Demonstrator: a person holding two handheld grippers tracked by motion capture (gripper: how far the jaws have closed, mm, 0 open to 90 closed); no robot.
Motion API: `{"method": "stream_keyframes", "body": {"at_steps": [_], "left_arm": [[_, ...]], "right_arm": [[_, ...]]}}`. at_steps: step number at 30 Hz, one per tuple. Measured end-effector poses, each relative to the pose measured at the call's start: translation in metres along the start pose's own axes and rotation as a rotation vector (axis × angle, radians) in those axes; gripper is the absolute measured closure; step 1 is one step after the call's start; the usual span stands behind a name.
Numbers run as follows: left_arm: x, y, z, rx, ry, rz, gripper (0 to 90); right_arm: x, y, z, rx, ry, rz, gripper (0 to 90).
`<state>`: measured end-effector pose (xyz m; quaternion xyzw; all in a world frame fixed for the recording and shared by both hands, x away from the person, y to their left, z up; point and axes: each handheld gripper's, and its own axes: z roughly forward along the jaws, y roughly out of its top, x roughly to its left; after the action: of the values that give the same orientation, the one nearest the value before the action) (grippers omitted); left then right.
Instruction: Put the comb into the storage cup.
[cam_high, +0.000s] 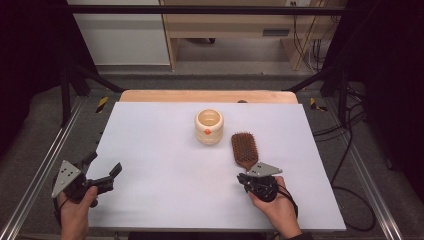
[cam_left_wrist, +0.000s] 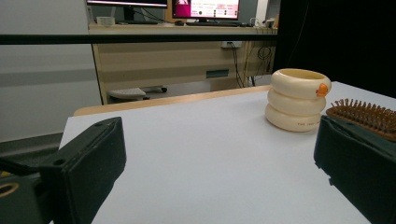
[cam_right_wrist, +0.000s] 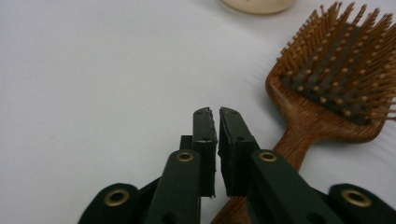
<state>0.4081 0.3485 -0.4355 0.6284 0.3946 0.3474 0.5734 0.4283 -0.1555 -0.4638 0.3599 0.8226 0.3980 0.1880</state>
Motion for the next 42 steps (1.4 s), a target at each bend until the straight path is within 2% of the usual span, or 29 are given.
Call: {"method": "stream_keyframes", "body": {"at_steps": [2,17,28,33,42], "left_arm": [[0.000,0.000,0.000,0.000,0.001,0.000,2.5],[0.001,0.000,0.000,0.004,0.003,0.000,2.7],[0.001,0.000,0.000,0.007,0.003,-0.001,2.7],[0.001,-0.001,0.000,0.008,0.006,-0.001,2.8],[0.001,-0.001,0.000,0.009,0.005,-0.002,2.9]], "right_arm": [[0.000,-0.001,0.001,0.027,0.012,0.000,89.9],[-0.006,-0.006,0.003,0.117,0.002,0.033,90.0],[-0.012,-0.009,0.000,0.113,0.005,0.054,90.0],[-0.018,-0.010,-0.004,0.103,0.007,0.079,90.0],[-0.026,-0.013,-0.008,0.115,-0.016,0.093,90.0]]}}
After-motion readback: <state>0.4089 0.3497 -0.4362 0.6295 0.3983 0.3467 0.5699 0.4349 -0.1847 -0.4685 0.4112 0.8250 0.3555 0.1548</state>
